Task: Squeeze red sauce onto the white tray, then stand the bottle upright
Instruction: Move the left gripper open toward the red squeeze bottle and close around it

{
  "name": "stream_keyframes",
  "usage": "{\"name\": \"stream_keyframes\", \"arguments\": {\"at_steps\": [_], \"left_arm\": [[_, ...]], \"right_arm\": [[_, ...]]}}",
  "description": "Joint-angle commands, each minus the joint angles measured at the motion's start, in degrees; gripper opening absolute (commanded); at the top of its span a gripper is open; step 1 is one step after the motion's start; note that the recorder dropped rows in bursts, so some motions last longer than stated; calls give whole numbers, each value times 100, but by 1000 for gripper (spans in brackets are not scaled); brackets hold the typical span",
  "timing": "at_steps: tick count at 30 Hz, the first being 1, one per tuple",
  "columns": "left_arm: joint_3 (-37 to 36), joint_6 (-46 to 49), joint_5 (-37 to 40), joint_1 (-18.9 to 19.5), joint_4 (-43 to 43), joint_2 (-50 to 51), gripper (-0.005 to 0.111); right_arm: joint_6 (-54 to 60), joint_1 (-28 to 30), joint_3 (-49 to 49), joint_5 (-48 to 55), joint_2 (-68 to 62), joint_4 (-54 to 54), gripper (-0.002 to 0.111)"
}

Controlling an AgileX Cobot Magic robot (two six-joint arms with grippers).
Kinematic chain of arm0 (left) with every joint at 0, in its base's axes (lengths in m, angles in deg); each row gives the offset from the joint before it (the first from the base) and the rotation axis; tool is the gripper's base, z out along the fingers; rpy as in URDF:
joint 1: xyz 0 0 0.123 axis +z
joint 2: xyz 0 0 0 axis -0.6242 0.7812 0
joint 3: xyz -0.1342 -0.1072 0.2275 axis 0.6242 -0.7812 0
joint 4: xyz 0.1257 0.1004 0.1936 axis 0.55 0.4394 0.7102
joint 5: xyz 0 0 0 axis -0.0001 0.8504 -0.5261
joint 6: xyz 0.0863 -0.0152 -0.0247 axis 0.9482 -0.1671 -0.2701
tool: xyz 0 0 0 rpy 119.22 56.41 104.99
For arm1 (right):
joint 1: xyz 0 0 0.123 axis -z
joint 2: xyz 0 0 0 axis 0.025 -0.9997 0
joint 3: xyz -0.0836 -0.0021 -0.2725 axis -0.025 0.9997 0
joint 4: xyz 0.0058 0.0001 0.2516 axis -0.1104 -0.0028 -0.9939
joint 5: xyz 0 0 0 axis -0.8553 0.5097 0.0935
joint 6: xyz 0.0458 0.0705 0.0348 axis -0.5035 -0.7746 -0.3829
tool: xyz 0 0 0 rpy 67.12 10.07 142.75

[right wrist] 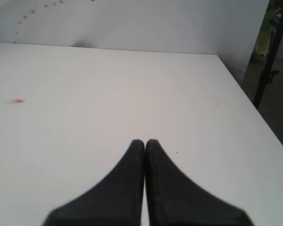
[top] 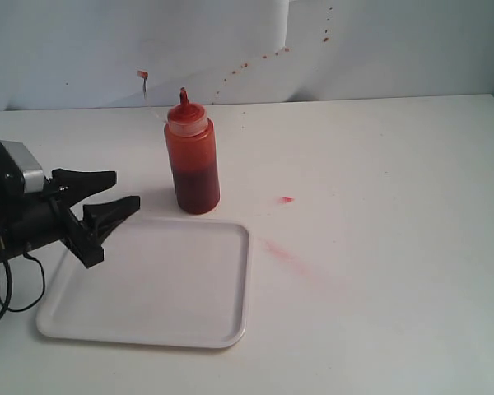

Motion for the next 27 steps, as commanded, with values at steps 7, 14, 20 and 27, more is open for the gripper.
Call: {"name": "stream_keyframes", "arguments": {"at_steps": [7,14,20,27], "left_arm": [[18,-10,-163,7,53,89,104],[30,14,-52,7,-342,101,104],[837,-6,260,-376,-251,744,104],[2421,-957,560,-569,459,1904,104]], "right_arm": [[-32,-6,16,2,32,-14,0],[-32,-6,16,2,32,-14,0],[-32,-6,16,2,32,-14,0],[-32,-6,16,2,32,-14,0]]}}
